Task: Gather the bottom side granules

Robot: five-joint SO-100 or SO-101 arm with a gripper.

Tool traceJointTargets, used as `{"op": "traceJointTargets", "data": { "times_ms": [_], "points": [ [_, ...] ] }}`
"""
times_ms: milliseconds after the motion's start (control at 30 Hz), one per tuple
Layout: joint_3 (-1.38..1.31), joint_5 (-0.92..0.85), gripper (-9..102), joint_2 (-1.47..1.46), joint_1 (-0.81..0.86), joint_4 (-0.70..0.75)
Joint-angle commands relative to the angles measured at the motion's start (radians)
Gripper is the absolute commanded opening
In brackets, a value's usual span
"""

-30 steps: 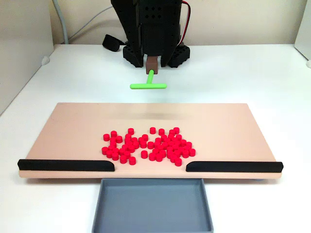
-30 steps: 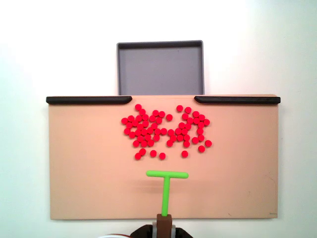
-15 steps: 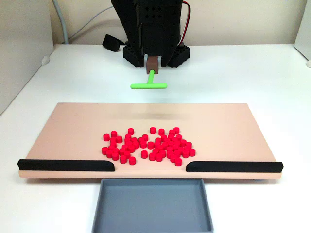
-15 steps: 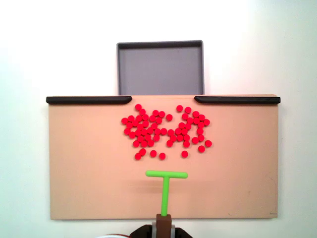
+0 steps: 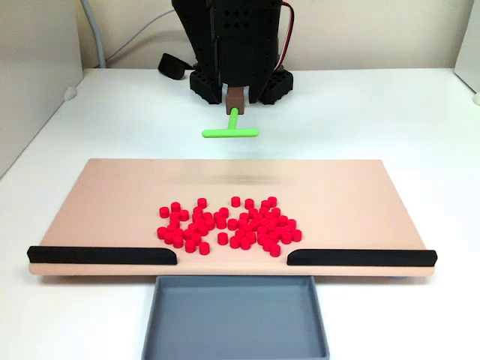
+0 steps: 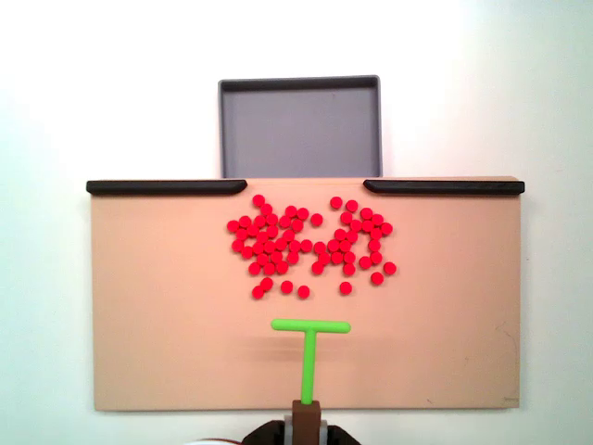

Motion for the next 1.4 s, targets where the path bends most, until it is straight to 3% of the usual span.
{"op": "traceJointTargets", "data": {
  "times_ms": [0, 867, 1367],
  "points": [
    [-0.003, 0.02, 0, 0.04, -0.009, -0.006],
    [0.097, -0.051, 0, 0.052, 0.014, -0.011],
    [0.319, -0.046, 0, 0.138, 0.02, -0.245]
  ]
}}
